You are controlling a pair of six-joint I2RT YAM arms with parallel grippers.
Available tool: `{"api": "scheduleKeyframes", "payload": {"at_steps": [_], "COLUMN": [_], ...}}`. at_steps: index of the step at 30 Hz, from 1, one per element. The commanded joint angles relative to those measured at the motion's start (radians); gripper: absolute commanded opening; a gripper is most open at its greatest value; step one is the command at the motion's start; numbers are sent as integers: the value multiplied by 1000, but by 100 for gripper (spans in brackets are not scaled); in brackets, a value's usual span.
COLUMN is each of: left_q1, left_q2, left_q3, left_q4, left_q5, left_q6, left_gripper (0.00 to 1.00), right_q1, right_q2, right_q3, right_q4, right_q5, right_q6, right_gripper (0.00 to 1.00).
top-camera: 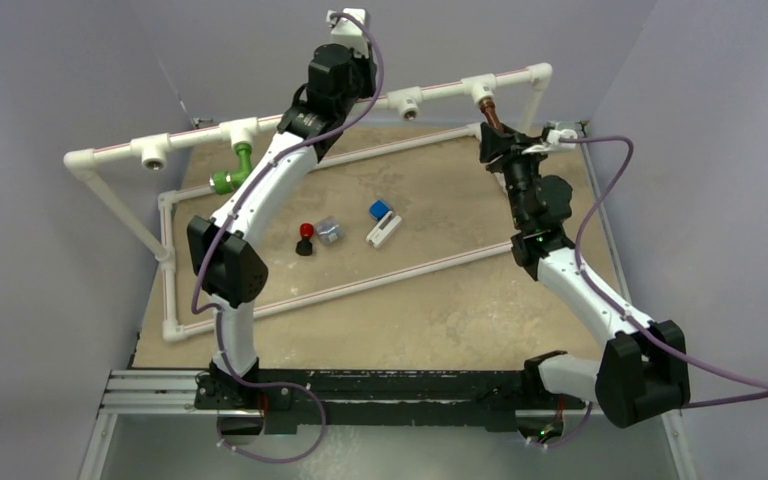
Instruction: Install the water faucets
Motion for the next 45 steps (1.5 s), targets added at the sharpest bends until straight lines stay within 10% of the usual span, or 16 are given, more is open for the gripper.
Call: {"api": "scheduleKeyframes", "payload": {"at_steps": [1,18,24,29,32,45], "left_q1": [29,29,30,30,31,41], "left_q2": [61,66,64,67,67,61], "left_q3": [-79,-81,-79,-82,-85,-93], "left_q4": [-257,-256,-257,-260,-260,-260], "left_q5": [124,134,134,135,136,148], "left_q6": [-4,-7,-10,-10,-10,-14], "left_gripper": [17,17,17,17,17,17], "right_q1": [21,21,21,22,21,21], "right_q2": [-37,-39,-72,-110,-133,-143], "right_q3": [-12,-14,82,116,117,108], "right_q4": [66,89,-38,-113,-132,-276], "right_q5": [-35,-85,-54,-48,-77,38], "right_q6": [381,953,694,372,186,-186], "right_gripper": [0,0,1,48,61,72]}}
